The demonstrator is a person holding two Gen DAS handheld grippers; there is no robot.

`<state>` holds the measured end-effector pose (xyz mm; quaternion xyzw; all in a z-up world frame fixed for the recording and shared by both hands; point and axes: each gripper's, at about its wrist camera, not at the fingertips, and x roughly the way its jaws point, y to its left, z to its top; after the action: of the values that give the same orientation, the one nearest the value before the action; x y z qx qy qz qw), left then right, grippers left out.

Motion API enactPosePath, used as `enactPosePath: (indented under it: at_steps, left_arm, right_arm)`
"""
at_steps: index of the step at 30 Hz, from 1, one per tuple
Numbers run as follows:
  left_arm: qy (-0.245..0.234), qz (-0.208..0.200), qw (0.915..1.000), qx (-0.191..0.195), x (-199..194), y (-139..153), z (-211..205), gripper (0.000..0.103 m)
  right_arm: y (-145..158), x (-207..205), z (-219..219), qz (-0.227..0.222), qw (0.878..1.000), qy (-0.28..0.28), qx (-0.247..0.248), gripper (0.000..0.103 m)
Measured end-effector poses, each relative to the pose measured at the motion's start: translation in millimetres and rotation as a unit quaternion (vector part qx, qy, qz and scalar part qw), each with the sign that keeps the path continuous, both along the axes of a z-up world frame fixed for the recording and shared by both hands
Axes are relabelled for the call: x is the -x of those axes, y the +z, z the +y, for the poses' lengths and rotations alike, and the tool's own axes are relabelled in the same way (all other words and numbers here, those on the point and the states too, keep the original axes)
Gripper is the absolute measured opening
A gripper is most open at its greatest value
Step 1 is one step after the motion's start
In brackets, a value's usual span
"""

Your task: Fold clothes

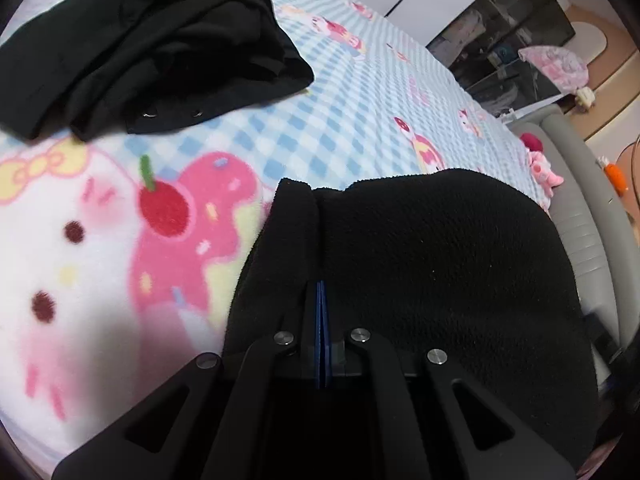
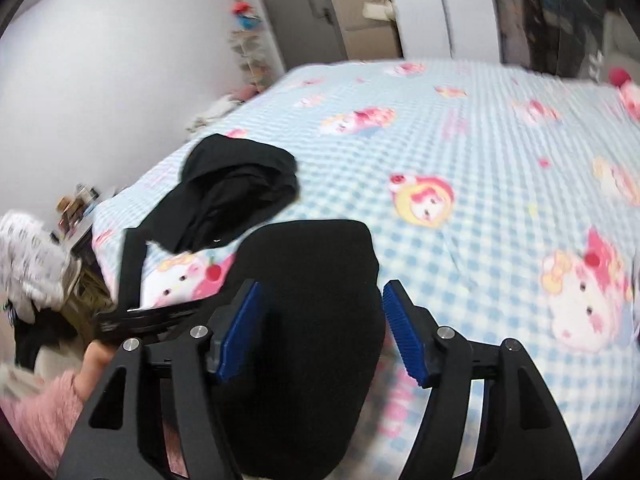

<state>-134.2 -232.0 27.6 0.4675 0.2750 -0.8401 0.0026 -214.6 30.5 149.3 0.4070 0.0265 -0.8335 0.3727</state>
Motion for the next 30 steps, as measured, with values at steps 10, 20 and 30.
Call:
enactPosePath:
  at_steps: [10,20,30]
  left_arm:
    - [-0.011,0.008,0.9967,0.08,-5,17,25,0.003]
    - [0.001,0.013,0.9986,0.05,-14,27,18,0.003]
    - [-0.041,0.087,0.988,0.122,-65,63,70,0.073]
  right_arm:
    - [-42,16,31,-0.091,0.993,-0.042,0.054,0.072]
    - [-15,-37,0,0.006,0.999,0.01,-0.035,0.072]
    - [-32,-29,19,-0.03,0.999,-0.011,-0.034,0.078]
